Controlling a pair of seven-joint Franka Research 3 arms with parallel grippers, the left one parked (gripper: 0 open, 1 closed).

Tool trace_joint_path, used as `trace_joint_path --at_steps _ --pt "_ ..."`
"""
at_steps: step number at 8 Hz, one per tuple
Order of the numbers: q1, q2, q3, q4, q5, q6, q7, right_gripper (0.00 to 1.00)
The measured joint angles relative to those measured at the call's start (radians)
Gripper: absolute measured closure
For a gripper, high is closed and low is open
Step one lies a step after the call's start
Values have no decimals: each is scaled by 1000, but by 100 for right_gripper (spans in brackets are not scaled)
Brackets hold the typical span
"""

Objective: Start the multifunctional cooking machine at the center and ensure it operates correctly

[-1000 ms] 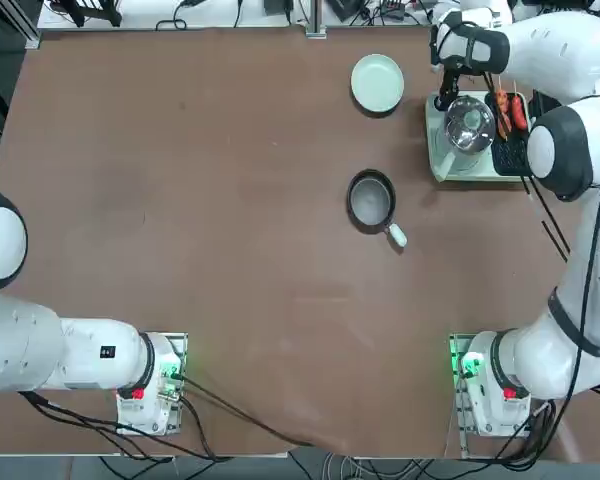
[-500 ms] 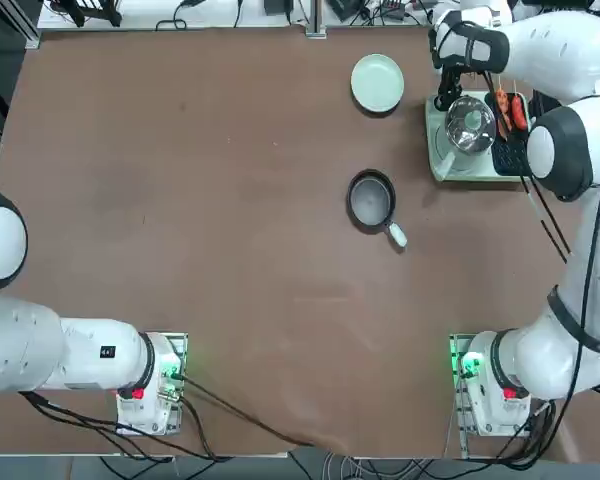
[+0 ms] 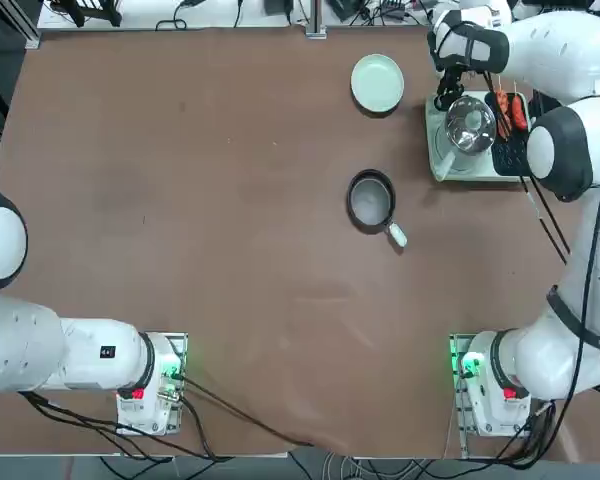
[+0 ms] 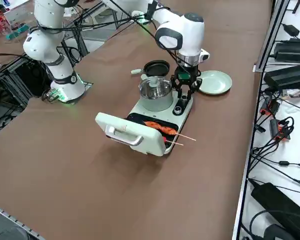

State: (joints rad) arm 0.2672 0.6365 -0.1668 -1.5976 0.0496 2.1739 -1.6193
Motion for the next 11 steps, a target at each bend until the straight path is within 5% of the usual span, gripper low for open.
trace_joint_path --at_steps 8,11 --pt "1 -1 1 0 -3 -2 -130 58" --pt "-7 -5 -5 0 65 -6 -126 57"
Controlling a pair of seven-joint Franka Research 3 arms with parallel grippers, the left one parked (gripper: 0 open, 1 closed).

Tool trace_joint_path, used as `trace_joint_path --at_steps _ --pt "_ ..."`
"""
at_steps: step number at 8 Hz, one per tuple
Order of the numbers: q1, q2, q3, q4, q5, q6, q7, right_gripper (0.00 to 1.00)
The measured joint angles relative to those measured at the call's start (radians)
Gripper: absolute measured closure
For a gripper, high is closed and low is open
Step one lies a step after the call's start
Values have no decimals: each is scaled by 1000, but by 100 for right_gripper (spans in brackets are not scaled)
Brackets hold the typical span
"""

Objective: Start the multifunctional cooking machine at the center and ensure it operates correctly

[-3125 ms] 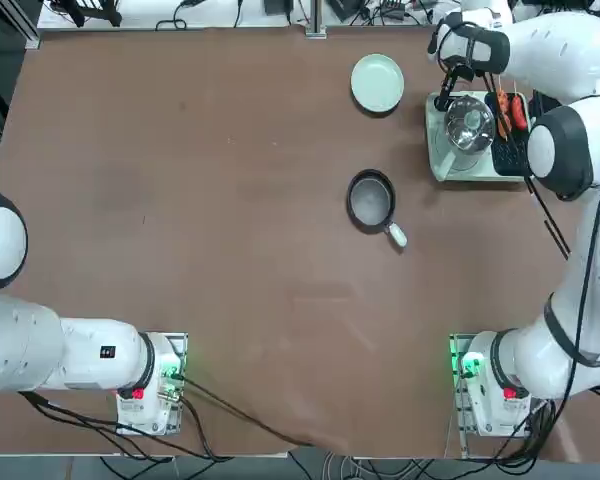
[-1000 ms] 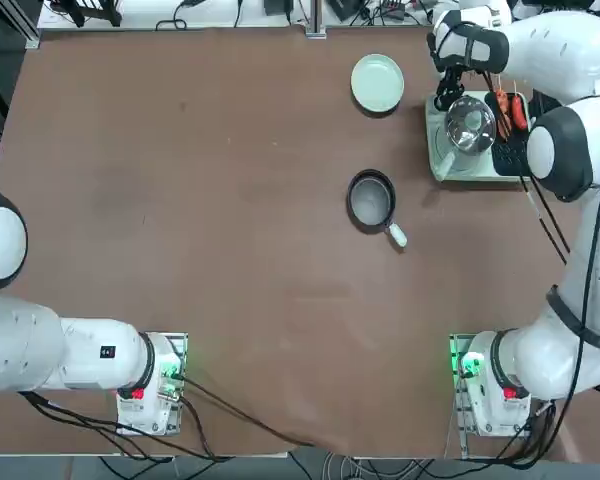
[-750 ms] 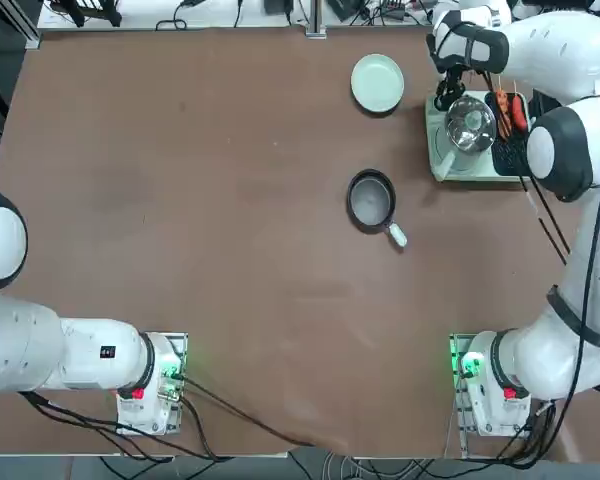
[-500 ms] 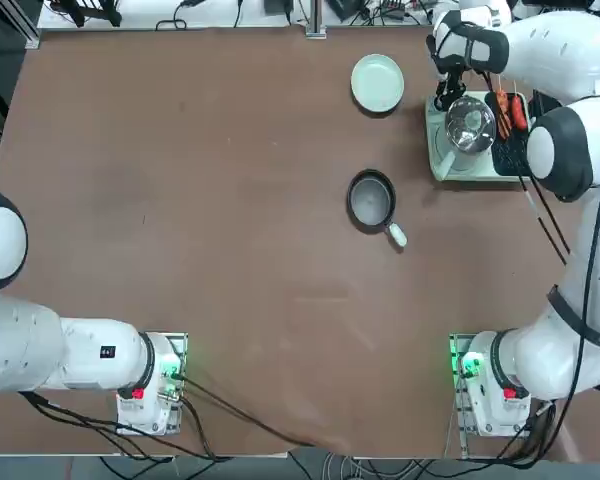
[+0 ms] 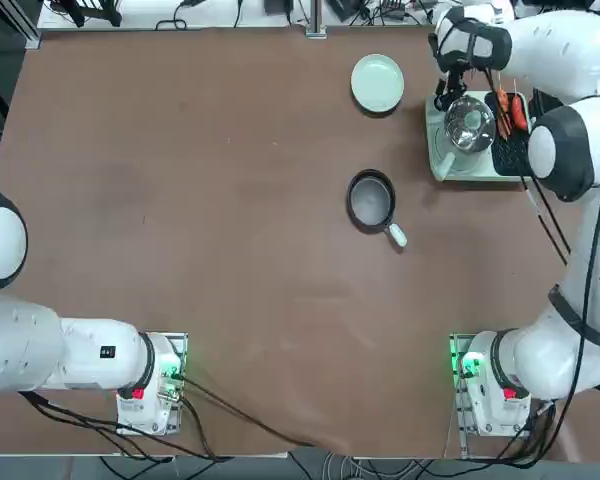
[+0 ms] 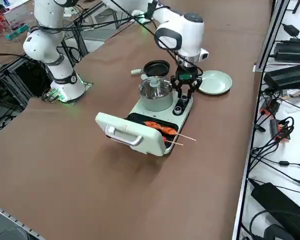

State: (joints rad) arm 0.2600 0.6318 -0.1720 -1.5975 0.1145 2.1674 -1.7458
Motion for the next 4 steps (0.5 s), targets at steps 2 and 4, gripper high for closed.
trace_joint_path --at_steps 2,4 --pt "4 0 4 3 33 7 17 43" --pt "1 -1 4 36 37 -12 45 7"
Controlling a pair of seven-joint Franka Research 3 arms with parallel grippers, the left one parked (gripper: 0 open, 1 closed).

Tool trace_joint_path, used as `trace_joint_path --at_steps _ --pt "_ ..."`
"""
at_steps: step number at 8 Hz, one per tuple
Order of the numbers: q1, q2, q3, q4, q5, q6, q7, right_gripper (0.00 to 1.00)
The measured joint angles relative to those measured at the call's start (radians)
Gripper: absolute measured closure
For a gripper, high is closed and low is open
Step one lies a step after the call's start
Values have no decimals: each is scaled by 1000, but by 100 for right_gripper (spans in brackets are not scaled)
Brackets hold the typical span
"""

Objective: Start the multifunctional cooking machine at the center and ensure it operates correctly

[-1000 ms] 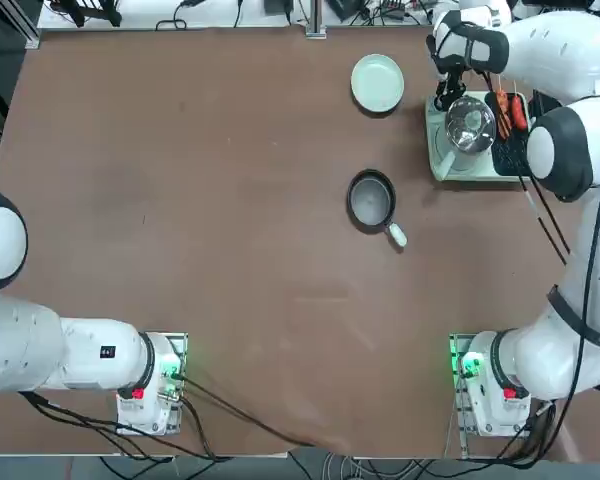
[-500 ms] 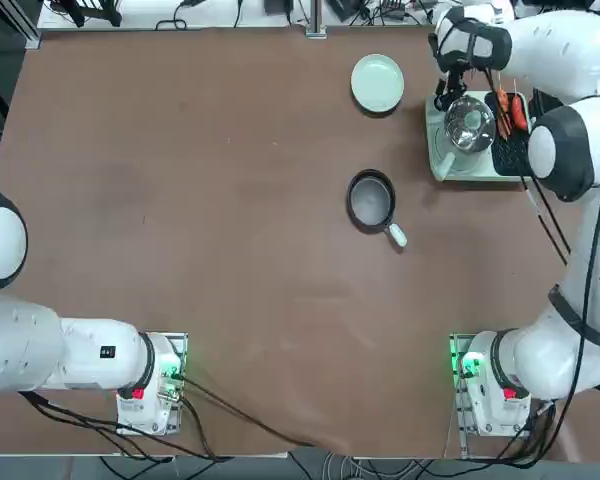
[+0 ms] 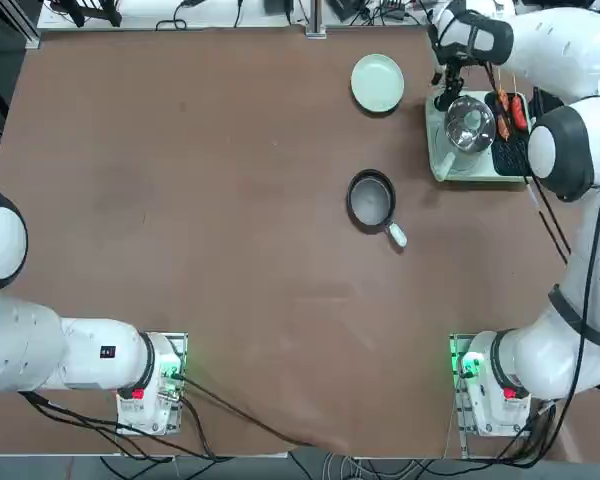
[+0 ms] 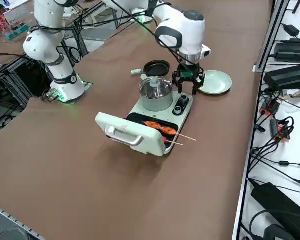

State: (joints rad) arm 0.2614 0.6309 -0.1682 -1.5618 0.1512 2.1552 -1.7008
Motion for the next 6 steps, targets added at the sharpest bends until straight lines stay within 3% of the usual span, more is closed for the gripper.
trace_joint_path --at_steps 1,6 --pt "-2 0 -5 21 0 -32 24 0" --pt "-20 -51 -46 152 1 -299 375 0"
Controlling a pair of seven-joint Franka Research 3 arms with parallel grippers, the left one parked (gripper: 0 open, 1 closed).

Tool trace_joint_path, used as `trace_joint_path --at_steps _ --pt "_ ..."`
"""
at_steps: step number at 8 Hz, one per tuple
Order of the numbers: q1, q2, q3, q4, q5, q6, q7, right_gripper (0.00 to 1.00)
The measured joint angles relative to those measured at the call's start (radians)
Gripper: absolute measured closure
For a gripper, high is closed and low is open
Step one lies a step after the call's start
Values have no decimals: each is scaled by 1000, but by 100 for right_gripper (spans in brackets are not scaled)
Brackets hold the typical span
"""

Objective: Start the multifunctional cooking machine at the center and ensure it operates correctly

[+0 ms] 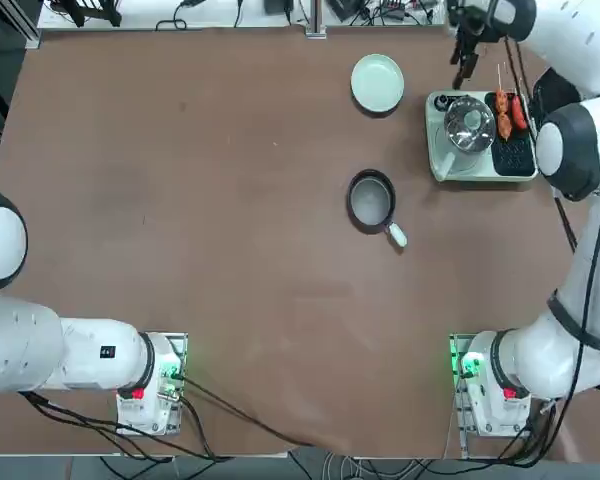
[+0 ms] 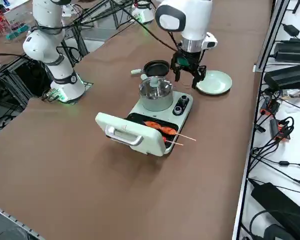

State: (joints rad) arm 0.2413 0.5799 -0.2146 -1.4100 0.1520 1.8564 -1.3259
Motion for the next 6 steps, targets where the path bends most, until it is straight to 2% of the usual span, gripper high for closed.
trace_joint_path --at_steps 3,6 --pt "-4 -73 -15 57 -5 -147 332 0" --pt "-4 -147 -17 68 -65 -160 590 0"
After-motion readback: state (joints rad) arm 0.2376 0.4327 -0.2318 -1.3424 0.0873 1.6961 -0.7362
